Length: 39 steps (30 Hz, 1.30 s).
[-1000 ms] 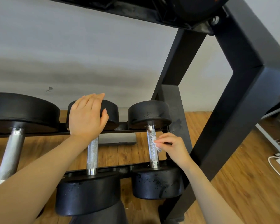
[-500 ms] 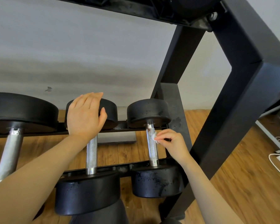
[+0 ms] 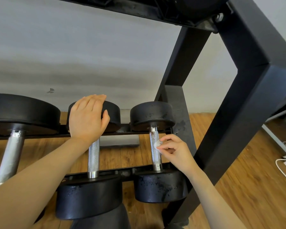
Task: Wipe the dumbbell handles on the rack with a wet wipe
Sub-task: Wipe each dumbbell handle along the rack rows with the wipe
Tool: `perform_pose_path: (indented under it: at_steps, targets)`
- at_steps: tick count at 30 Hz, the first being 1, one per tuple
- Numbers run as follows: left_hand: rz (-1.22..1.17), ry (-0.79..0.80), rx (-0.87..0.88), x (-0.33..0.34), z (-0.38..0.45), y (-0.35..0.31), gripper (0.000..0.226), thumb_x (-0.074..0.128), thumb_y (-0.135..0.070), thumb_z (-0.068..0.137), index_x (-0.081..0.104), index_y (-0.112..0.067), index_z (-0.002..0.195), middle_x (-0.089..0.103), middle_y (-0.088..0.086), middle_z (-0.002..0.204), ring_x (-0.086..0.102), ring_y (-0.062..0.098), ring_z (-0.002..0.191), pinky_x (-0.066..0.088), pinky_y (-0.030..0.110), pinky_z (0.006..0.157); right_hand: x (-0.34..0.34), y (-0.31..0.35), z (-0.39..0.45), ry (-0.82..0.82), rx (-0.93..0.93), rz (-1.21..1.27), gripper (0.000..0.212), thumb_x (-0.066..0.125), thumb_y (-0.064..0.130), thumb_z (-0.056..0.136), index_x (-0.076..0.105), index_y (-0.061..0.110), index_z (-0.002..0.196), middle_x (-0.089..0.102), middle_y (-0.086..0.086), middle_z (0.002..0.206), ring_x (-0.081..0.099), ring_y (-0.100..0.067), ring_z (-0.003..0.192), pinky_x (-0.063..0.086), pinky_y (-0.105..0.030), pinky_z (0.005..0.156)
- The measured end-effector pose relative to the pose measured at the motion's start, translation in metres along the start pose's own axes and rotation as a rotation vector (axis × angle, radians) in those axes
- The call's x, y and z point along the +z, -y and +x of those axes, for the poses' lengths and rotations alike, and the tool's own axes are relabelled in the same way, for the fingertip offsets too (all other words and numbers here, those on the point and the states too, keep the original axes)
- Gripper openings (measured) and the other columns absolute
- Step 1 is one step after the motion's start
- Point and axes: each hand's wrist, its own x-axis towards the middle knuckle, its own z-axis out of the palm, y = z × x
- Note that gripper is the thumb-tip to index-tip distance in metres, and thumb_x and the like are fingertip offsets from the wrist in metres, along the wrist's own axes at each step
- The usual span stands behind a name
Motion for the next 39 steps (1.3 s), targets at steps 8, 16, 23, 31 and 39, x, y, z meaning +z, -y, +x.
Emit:
perform_pose_path:
  at_steps: [8, 16, 23, 31, 39]
  targets:
    - [0.004, -0.013, 0.014, 0.001, 0.0, 0.001, 0.043, 0.046, -0.027, 0.093, 0.061, -0.006, 0.127, 0.067, 0.013, 0.124, 0.06, 0.03, 0.118, 0.045, 0.047, 0.102, -0.001, 0.001, 0.004, 0.002, -0.035, -0.068, 0.02, 0.071, -0.004, 0.082, 0.078, 0.01, 0.094, 0.062, 0.01, 0.107, 0.062, 0.001, 0.098, 0.049, -0.011, 0.078]
    - [0.004, -0.014, 0.036, 0.003, 0.0, 0.002, 0.045, 0.041, -0.03, 0.095, 0.061, -0.006, 0.128, 0.065, 0.012, 0.127, 0.059, 0.03, 0.12, 0.043, 0.047, 0.104, 0.002, 0.003, 0.008, -0.073, 0.008, -0.016, 0.017, 0.071, -0.006, 0.08, 0.077, 0.009, 0.088, 0.064, 0.004, 0.093, 0.062, 0.001, 0.088, 0.048, -0.01, 0.074]
    - [0.017, -0.026, 0.05, 0.004, 0.0, 0.004, 0.044, 0.04, -0.03, 0.096, 0.064, -0.008, 0.126, 0.065, 0.011, 0.128, 0.059, 0.028, 0.121, 0.042, 0.046, 0.105, -0.006, 0.0, 0.001, 0.028, 0.02, -0.035, 0.019, 0.073, -0.005, 0.079, 0.078, 0.012, 0.084, 0.068, 0.001, 0.09, 0.064, -0.006, 0.085, 0.049, -0.013, 0.076]
    - [0.017, -0.034, 0.054, 0.005, 0.0, 0.004, 0.043, 0.04, -0.029, 0.096, 0.065, -0.008, 0.124, 0.066, 0.01, 0.127, 0.059, 0.028, 0.121, 0.042, 0.046, 0.104, -0.003, 0.004, 0.003, 0.014, 0.068, -0.038, 0.032, 0.07, -0.007, 0.081, 0.074, 0.024, 0.089, 0.065, 0.01, 0.089, 0.062, -0.007, 0.086, 0.05, -0.015, 0.073]
    - [0.017, -0.034, 0.05, 0.005, 0.0, 0.005, 0.042, 0.041, -0.029, 0.096, 0.065, -0.008, 0.123, 0.065, 0.01, 0.127, 0.059, 0.028, 0.12, 0.042, 0.046, 0.104, -0.002, 0.007, 0.003, 0.013, 0.074, -0.055, 0.044, 0.069, -0.006, 0.082, 0.068, 0.037, 0.09, 0.065, 0.01, 0.093, 0.061, -0.005, 0.09, 0.051, -0.017, 0.075]
